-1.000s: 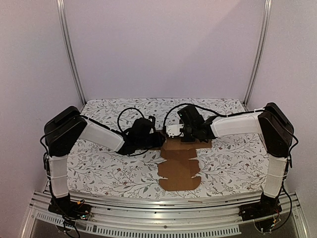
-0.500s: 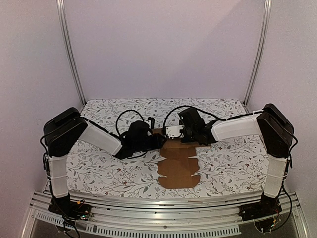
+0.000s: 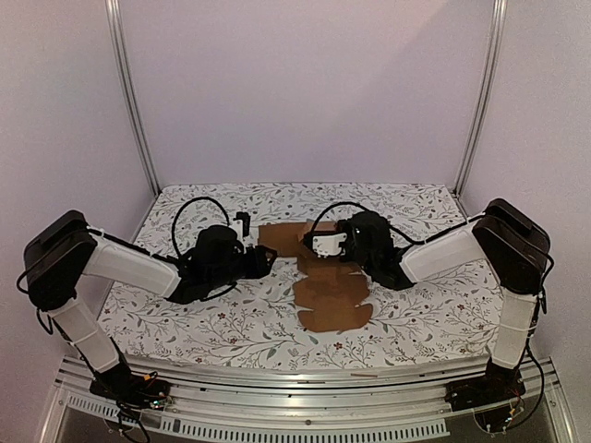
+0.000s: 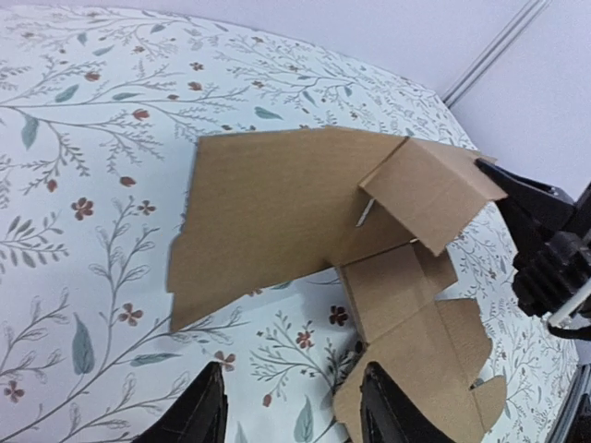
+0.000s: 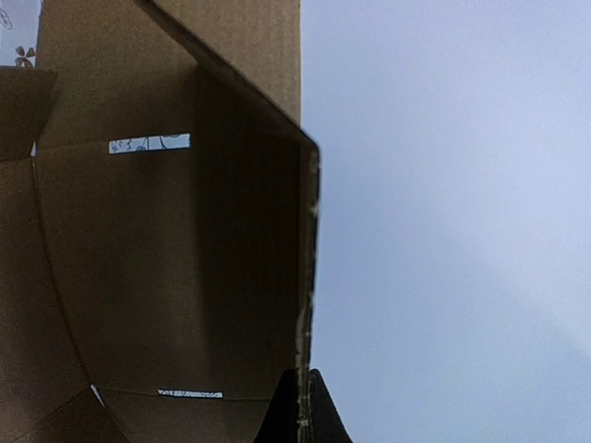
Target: Fold the paper box
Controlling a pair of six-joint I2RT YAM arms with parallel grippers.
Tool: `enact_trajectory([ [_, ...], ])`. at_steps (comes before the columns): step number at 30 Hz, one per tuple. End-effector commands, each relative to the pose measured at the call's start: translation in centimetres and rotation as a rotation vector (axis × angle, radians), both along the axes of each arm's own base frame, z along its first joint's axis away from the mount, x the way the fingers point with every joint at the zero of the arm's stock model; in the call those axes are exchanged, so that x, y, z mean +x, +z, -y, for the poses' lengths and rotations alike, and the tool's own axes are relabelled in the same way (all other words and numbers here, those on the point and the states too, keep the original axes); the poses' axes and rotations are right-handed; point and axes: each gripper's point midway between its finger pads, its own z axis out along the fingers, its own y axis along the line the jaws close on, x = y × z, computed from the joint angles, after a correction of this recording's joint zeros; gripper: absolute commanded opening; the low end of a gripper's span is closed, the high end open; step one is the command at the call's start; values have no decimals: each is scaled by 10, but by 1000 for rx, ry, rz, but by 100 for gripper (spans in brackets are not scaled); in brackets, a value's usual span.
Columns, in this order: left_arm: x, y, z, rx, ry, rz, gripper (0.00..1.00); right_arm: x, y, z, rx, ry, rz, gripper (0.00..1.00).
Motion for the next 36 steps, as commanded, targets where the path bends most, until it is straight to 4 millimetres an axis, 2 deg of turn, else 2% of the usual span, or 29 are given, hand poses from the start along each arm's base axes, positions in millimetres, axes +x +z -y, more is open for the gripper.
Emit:
enact_trajectory([
  [1,7,-14,-38,75,99,13,49,-9,24,-1,49,17,150,0],
  [5,7,-12,-57,84,160,28,49,-13,13,2,29,16,204,0],
  [9,17,-22,-74,110,233,-9,50,-15,5,0,10,15,241,0],
  [17,49,-37,-77,134,264,-15,51,-21,-14,-4,-35,38,202,0],
  [20,58,-39,-48,124,113,0,51,-23,-23,-2,-52,33,163,0],
  [22,53,-37,-20,81,-33,29,51,-23,-25,-1,-48,24,150,0],
  [24,44,-32,-1,27,-150,55,51,-23,-28,1,-51,16,148,0],
  [28,29,-27,16,-33,-279,77,51,-24,-35,4,-62,13,148,0],
  [36,14,-29,56,-94,-470,61,53,-27,-41,5,-76,6,149,0],
])
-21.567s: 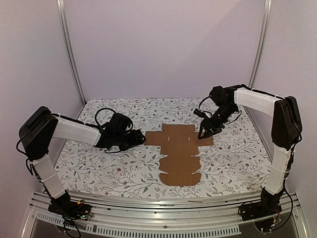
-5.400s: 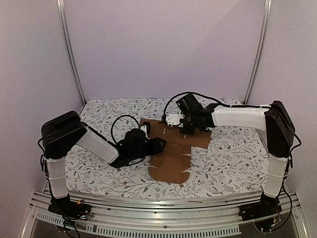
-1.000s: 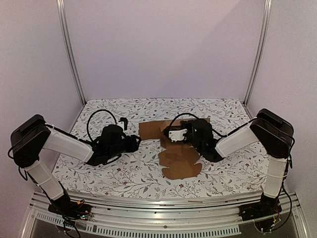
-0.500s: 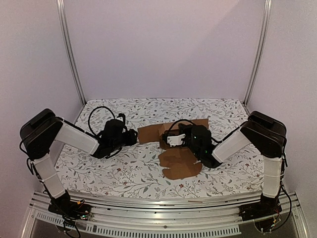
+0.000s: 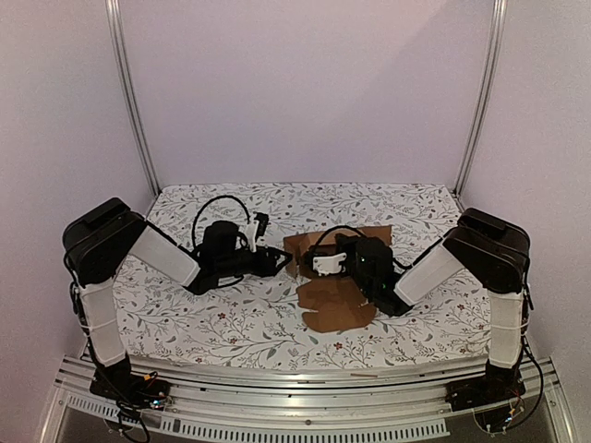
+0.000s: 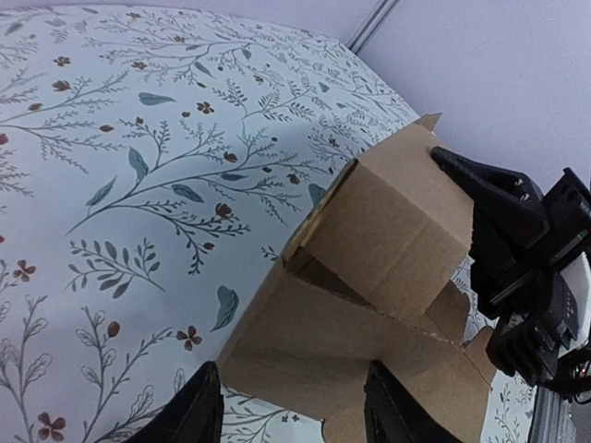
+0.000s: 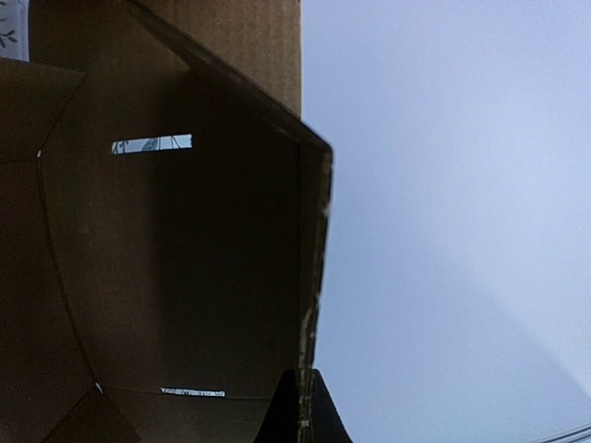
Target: Fold the paper box
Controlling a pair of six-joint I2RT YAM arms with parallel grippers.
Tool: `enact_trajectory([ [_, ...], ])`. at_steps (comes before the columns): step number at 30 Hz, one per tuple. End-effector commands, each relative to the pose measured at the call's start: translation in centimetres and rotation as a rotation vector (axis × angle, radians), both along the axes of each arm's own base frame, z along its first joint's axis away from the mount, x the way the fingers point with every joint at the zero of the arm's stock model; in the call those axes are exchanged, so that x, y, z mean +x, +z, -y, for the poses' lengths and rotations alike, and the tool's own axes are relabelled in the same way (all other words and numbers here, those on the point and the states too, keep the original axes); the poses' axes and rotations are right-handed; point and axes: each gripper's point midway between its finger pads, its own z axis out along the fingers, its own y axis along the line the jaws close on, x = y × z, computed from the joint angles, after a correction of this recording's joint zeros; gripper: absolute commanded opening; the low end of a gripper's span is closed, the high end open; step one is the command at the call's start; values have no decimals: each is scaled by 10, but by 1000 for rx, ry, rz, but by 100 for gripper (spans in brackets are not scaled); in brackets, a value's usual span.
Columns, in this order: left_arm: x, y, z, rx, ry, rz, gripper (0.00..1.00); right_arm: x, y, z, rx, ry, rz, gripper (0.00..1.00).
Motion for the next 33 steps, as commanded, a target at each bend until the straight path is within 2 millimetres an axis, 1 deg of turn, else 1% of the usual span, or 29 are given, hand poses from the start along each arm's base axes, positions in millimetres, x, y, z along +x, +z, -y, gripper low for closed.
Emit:
enact_trajectory([
  [1,-12,7,33,-38,-169,25,53,-6,-19,3,-28,-7,-29,0],
  [5,-14,3,47,-4,-215,31,53,-10,-19,4,-29,0,-31,0],
  [8,-17,9,49,-12,-238,55,53,-12,-20,4,-36,5,-34,0],
  [10,-18,11,45,2,-247,72,53,-12,-19,4,-38,6,-34,0],
  [13,-19,23,28,26,-212,98,54,-12,-20,4,-45,10,-39,0],
  [15,-20,30,8,38,-158,109,55,-12,-18,4,-45,10,-37,0],
  [17,-22,33,-15,55,-87,124,56,-12,-16,4,-45,11,-34,0],
  [19,-19,42,-32,50,-35,149,57,-12,-13,3,-44,15,-33,0],
  [21,-8,47,-47,50,19,153,57,-12,-12,2,-45,18,-31,0],
  [23,3,45,-54,41,46,133,58,-12,-11,2,-49,19,-26,0],
  [31,67,26,-71,18,204,35,54,-13,-9,2,-60,24,-19,0],
  [32,76,26,-70,21,212,28,54,-13,-10,2,-62,26,-18,0],
  [33,80,20,-67,40,199,14,54,-14,-10,2,-65,28,-18,0],
])
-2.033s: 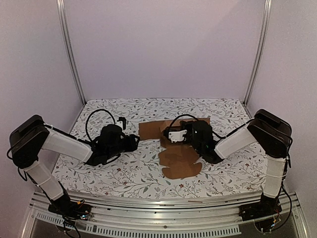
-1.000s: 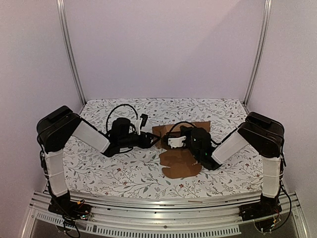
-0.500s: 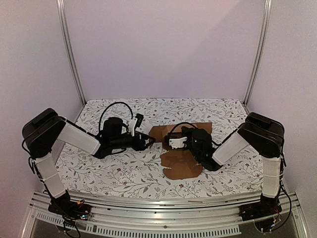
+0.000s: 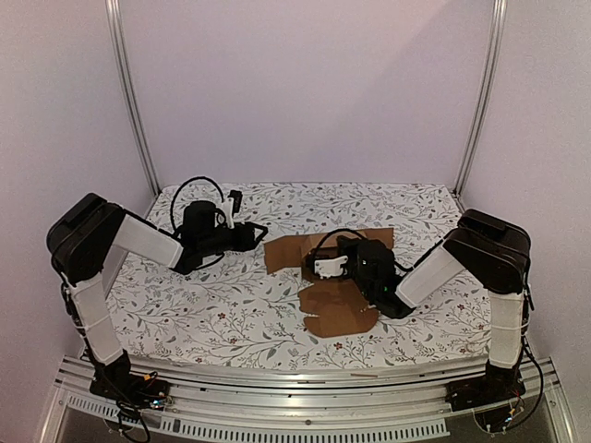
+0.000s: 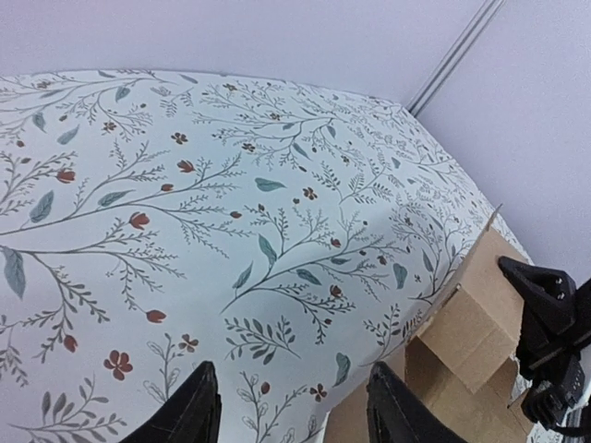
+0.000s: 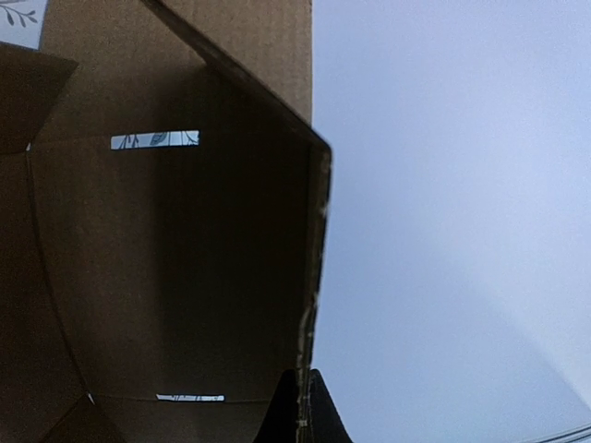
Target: Fold the paper box
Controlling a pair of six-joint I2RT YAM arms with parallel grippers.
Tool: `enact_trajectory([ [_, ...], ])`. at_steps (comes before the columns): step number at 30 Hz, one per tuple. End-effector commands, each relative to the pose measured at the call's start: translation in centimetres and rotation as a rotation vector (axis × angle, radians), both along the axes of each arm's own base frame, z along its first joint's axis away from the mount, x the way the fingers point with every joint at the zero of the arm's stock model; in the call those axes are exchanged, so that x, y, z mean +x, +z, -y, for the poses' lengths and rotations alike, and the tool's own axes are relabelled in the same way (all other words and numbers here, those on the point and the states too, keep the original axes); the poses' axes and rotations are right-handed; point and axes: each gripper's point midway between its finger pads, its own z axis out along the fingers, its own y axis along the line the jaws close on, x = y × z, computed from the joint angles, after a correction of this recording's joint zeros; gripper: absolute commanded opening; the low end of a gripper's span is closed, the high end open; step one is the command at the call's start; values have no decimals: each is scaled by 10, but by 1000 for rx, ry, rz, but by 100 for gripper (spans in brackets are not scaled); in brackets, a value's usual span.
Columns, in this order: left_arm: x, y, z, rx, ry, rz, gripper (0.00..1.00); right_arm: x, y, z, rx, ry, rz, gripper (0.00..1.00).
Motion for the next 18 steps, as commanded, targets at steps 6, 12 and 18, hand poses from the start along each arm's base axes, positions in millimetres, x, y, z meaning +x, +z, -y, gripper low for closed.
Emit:
enact_trajectory([
  [6,15,-44,36,45,-150,-133,51,-9,-3,-2,-31,28,-21,0],
  [12,-20,-51,70,33,-353,-127,51,-7,-3,-3,-30,26,-23,0],
  [18,-46,-39,88,32,-469,-102,50,-7,-3,-5,-36,17,-20,0],
])
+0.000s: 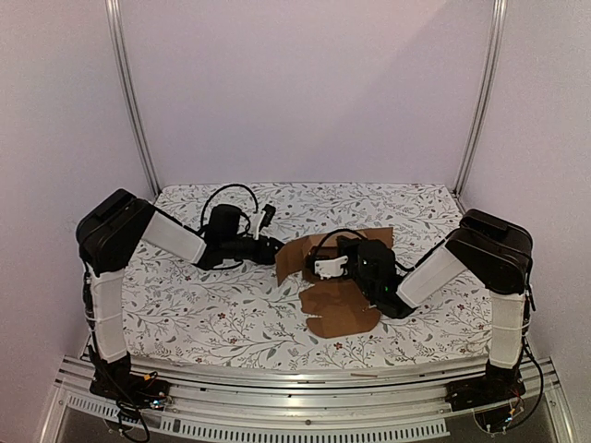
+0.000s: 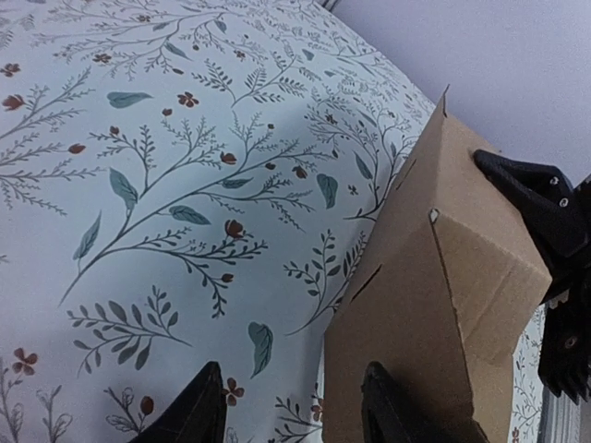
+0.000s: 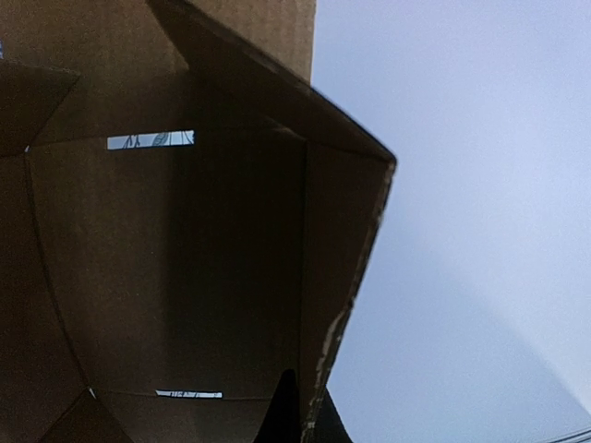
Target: Fold the paper box
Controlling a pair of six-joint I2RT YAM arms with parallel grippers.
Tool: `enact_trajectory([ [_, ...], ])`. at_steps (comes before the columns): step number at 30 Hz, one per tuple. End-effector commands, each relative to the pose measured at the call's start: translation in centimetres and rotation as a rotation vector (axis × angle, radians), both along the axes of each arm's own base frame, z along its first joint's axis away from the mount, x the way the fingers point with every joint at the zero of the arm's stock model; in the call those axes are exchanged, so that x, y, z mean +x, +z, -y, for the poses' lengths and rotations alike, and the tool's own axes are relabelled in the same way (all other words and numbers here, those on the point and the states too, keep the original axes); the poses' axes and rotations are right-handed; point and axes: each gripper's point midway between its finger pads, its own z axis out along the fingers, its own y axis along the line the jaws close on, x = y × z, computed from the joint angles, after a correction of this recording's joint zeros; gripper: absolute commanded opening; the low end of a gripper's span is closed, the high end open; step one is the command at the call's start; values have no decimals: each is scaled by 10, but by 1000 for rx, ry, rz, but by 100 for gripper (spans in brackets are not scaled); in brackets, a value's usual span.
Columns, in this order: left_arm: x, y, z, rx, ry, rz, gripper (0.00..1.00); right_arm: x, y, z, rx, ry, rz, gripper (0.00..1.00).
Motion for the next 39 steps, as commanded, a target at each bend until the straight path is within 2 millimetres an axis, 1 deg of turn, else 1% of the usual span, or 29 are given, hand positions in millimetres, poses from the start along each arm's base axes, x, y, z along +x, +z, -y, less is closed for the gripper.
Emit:
enact_trajectory([
  [1,-34,9,22,-14,-162,16,50,-6,-6,-5,-31,12,-21,0],
  [4,-51,7,38,-9,-225,17,50,-8,-6,-6,-39,17,-17,0],
  [7,-58,7,46,7,-235,23,50,-11,-7,-6,-50,27,-15,0],
  [13,-66,11,45,8,-206,44,51,-19,-12,-3,-82,62,-17,0],
  [15,-69,11,46,15,-209,58,52,-22,-16,-3,-95,80,-41,0],
  [18,-76,16,46,-5,-236,82,54,-26,-16,-2,-95,89,-79,0],
  [19,-78,20,47,-18,-247,99,55,-27,-13,-2,-86,89,-87,0],
  [22,-88,29,48,-55,-283,144,57,-31,-14,-1,-91,101,-137,0],
  [24,-92,34,52,-74,-305,160,57,-33,-9,-1,-87,103,-164,0],
  [25,-94,35,54,-80,-316,165,58,-33,-10,-1,-80,100,-184,0],
  [31,-103,36,64,-76,-342,180,59,-37,-12,3,-77,90,-227,0],
  [33,-106,37,64,-73,-338,184,59,-37,-9,3,-66,92,-226,0],
  [37,-105,36,60,-52,-297,186,59,-36,-4,3,-54,85,-221,0],
  [39,-102,34,55,-34,-266,178,59,-36,-5,3,-60,83,-221,5],
])
